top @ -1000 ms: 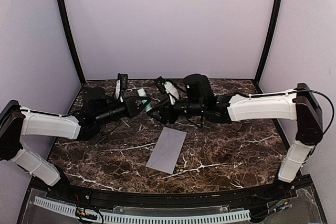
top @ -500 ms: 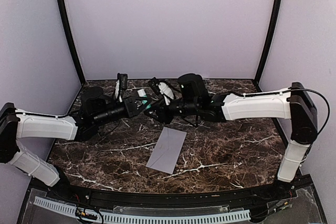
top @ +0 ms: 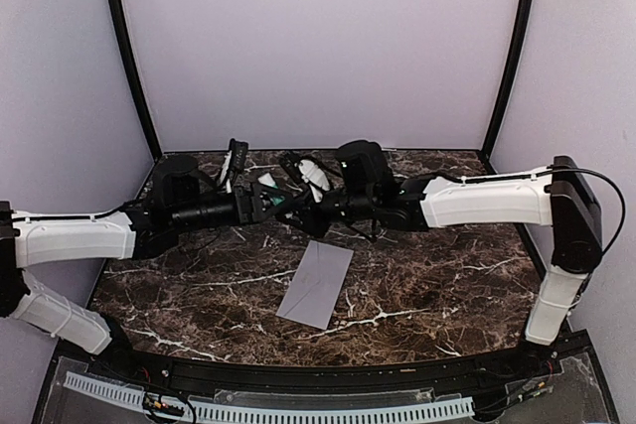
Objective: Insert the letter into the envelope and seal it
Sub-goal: Place the solid glue at the center of the board.
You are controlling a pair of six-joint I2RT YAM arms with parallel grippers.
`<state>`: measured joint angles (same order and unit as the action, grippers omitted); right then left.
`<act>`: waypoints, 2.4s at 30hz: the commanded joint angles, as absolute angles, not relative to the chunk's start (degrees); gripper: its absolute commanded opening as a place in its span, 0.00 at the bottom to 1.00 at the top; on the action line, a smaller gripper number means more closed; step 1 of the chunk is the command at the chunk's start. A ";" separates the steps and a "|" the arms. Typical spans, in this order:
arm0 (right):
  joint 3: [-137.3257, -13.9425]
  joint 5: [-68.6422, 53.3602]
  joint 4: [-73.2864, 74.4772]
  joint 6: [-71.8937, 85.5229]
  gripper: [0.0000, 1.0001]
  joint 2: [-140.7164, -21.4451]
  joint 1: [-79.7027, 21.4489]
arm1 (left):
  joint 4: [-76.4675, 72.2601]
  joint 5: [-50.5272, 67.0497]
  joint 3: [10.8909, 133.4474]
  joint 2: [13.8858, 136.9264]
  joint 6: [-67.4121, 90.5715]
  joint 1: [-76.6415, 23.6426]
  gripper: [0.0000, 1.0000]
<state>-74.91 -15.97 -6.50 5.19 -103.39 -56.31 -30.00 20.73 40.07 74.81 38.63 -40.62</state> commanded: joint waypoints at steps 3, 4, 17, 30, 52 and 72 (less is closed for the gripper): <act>-72.16 -19.82 -6.34 1.22 0.05 -97.72 -56.59 | -10.87 29.55 47.01 70.16 38.46 -38.94 0.83; -71.97 -20.29 -5.83 0.77 0.05 -97.27 -56.56 | -9.83 31.60 48.01 69.93 38.55 -38.04 0.84; -72.33 -22.92 -0.19 -3.72 0.04 -95.68 -56.77 | 5.46 40.99 57.79 73.20 35.93 -34.71 0.76; -75.29 -22.29 3.99 -5.83 0.02 -97.71 -57.65 | 11.85 42.83 61.23 76.72 32.84 -34.70 0.44; -67.14 -12.57 -3.03 -0.13 0.66 -90.84 -57.01 | 16.75 29.03 63.45 77.98 22.90 -28.10 0.04; -50.95 6.49 -1.93 10.84 0.74 -69.49 -52.47 | 22.00 -4.60 76.43 103.04 5.68 -17.97 0.04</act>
